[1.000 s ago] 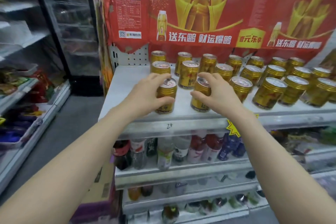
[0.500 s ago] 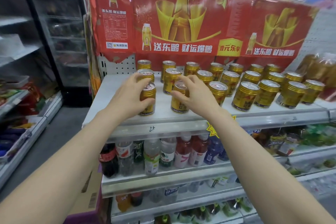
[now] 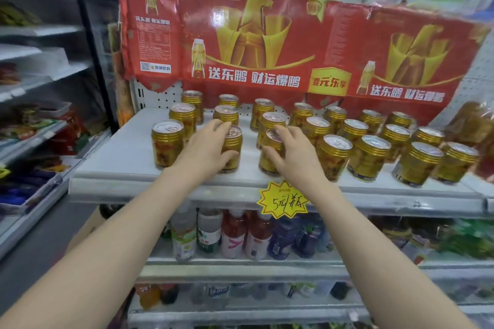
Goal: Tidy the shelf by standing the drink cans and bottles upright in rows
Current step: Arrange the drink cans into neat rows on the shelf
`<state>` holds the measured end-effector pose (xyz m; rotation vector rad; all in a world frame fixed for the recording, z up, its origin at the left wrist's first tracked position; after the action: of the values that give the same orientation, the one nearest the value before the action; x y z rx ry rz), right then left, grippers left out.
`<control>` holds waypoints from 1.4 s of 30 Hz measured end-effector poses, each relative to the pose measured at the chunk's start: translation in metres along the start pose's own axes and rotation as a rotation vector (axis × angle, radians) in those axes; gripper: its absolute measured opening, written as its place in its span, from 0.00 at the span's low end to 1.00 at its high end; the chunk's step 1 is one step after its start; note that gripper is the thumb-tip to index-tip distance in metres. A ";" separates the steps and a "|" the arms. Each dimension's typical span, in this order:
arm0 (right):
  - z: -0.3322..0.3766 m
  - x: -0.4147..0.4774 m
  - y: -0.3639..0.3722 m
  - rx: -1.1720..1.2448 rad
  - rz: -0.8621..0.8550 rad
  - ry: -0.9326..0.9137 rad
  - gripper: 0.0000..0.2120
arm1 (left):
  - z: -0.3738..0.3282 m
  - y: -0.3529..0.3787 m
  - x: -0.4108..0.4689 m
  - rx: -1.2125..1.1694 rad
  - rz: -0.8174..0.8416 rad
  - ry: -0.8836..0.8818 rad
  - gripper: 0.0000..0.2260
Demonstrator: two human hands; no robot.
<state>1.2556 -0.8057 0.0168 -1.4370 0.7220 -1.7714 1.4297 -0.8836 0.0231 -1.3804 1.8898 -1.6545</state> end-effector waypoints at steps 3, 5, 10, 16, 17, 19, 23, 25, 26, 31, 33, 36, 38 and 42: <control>-0.004 0.005 0.004 0.029 0.030 0.006 0.28 | -0.006 0.000 -0.003 0.031 -0.007 -0.042 0.31; -0.004 0.004 0.000 0.023 0.043 -0.024 0.28 | -0.011 -0.002 -0.005 0.072 -0.037 -0.062 0.31; -0.032 -0.011 -0.057 -0.073 -0.242 -0.168 0.21 | -0.060 0.001 -0.006 0.065 -0.199 0.111 0.25; -0.098 -0.031 -0.075 -0.190 -0.087 -0.027 0.27 | -0.111 0.034 0.007 0.014 -0.128 0.161 0.25; -0.102 -0.033 -0.071 -0.165 -0.027 0.001 0.28 | -0.112 0.037 0.009 0.022 -0.125 0.152 0.24; -0.104 -0.033 -0.065 -0.104 0.029 0.039 0.29 | -0.111 0.039 0.012 0.032 -0.134 0.140 0.23; -0.099 -0.033 -0.062 -0.086 0.033 0.055 0.29 | -0.111 0.036 0.012 0.060 -0.128 0.143 0.23; -0.098 -0.036 -0.063 -0.066 0.037 0.058 0.28 | -0.113 0.034 0.012 0.063 -0.130 0.143 0.21; -0.099 -0.038 -0.068 -0.052 0.017 0.051 0.27 | -0.116 0.032 0.012 0.060 -0.141 0.144 0.21; -0.131 -0.053 -0.117 -0.170 -0.241 0.095 0.20 | -0.158 0.034 0.016 -0.035 -0.134 0.286 0.22; -0.152 -0.057 -0.120 -0.203 -0.149 0.197 0.26 | -0.181 0.043 0.019 -0.056 -0.080 0.361 0.23; -0.169 -0.057 -0.107 -0.122 0.072 0.291 0.34 | -0.196 0.057 0.025 -0.050 -0.034 0.367 0.23; -0.171 -0.055 -0.100 -0.098 0.115 0.302 0.34 | -0.195 0.059 0.029 -0.056 -0.039 0.340 0.22; -0.177 -0.054 -0.098 -0.133 0.032 0.356 0.32 | -0.192 0.059 0.031 -0.076 -0.049 0.331 0.19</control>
<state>1.0697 -0.7088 0.0257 -1.1954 1.0563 -2.0107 1.2471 -0.7957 0.0419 -1.2505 2.1302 -1.9552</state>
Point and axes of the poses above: each hand's wrist, its own x-axis towards the middle knuckle, its own y-axis out of the palm, z = x × y, the point moved 7 cm from there along x, towards the middle knuckle, and after that the axes turned 5 degrees about -y, right-handed, at the moved point
